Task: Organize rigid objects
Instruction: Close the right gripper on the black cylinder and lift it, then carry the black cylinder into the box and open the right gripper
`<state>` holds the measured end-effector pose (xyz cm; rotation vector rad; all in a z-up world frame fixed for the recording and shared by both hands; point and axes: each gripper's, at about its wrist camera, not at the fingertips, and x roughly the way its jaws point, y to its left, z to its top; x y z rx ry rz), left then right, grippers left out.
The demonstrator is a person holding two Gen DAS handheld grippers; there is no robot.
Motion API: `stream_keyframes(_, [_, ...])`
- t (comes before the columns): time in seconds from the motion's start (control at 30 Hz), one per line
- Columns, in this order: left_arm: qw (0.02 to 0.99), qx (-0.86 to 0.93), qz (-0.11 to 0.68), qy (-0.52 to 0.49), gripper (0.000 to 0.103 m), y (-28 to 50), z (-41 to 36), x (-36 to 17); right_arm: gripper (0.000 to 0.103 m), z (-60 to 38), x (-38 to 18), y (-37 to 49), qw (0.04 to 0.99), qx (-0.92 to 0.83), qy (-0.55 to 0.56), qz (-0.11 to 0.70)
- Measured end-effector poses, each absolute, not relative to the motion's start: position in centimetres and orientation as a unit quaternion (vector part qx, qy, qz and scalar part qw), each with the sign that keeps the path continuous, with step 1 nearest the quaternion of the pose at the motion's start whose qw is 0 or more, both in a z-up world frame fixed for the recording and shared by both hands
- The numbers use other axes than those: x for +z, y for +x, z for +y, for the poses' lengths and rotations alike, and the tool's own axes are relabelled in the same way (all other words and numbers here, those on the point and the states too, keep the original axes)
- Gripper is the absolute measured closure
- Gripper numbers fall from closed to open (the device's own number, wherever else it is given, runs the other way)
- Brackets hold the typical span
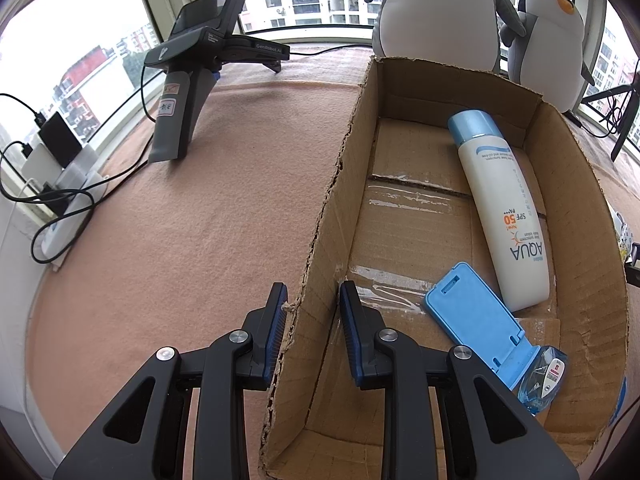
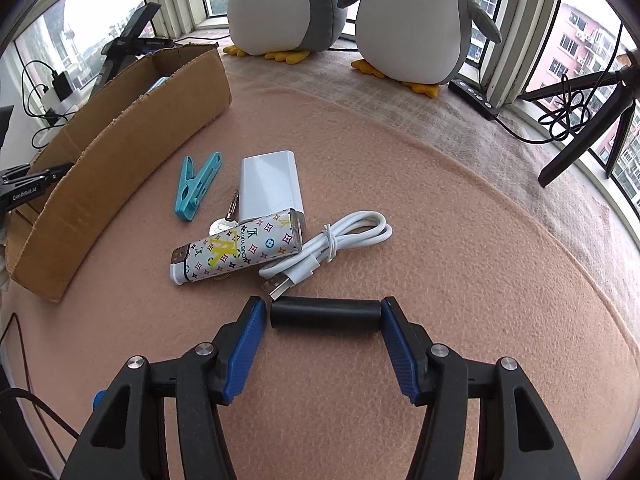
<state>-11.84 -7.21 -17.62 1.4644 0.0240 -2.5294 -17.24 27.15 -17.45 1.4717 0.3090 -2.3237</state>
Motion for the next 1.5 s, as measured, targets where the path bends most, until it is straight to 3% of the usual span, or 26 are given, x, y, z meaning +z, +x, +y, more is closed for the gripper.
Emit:
stream_keyframes(0.77, [0.109,-0.861,0.006,0.497,0.079,-12.0,-7.0,-17.6,0.055,27.0,-13.8,-13.3,0.155,-0.851,0.498,0.059])
stream_keyframes(1.2, [0.102,-0.865,0.013,0.491,0.079,-11.9,-7.2,-17.6,0.055,20.2,-7.9,-12.5,0.188,-0.878,0.438,0.039])
stream_keyframes(1.5, [0.099,-0.866,0.018,0.489,0.079,-11.8,-7.4,-17.7,0.055,14.0,-7.0,-13.8,0.219,-0.875,0.429,0.042])
